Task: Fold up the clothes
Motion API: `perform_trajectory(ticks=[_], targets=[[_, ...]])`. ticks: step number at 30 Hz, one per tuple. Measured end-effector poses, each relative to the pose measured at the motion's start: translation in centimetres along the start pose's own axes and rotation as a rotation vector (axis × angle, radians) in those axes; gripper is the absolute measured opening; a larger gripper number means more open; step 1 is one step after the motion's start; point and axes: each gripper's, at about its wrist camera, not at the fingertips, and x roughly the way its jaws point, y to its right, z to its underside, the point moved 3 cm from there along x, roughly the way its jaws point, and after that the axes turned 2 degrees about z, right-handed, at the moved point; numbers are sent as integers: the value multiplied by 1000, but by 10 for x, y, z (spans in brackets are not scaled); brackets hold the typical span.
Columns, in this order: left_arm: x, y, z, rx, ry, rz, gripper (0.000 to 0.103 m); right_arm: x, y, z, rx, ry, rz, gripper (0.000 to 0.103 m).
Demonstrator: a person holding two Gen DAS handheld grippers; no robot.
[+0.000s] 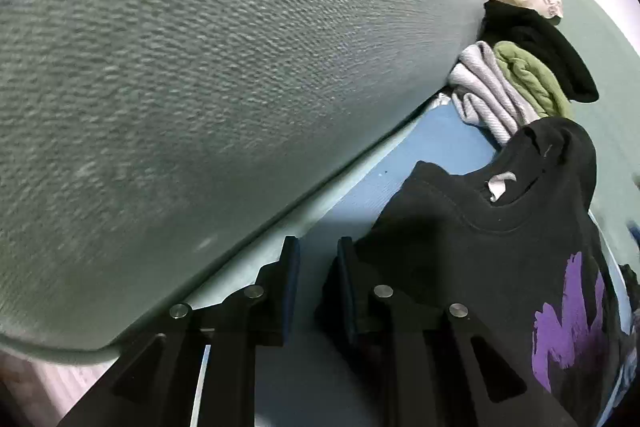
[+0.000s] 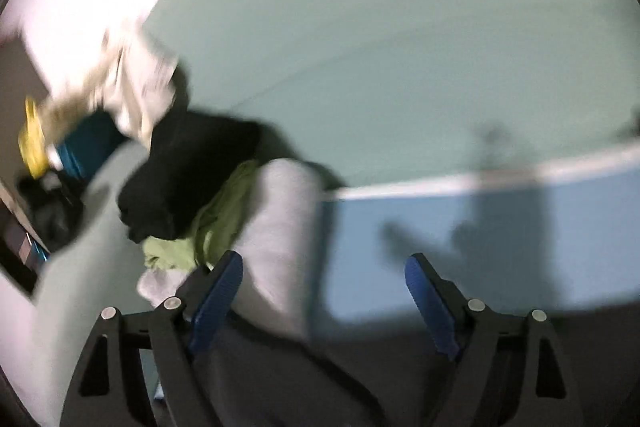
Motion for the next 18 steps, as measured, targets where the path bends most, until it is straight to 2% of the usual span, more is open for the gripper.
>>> perform_trajectory(ticks=[2,4,6,8,10,12,15,18], targets=[[-7,-4,4,-47,-5,-51,28,-46,37,37,-20,-47,49,86],[-19,-13,9,-155,-35,-113,29,-93,74,74,-41,-94,97,86],[-27,-15,14,-216,-97,-49,31,-135,109,111,-57,-151,158,84],[-35,-8,21,-206,-144,6,35,-170,136,153,-15,-222,209,79],[-45,1,32,-187,-183,53,45,-206,149,195,66,-247,169,79],[-56,11,48,-173,-240,135,53,-231,146,231,122,-256,105,80],[-62,33,76,-167,-349,261,54,-255,130,281,130,-297,32,84],[-64,38,98,-205,-435,298,54,-263,114,321,97,-362,19,84]])
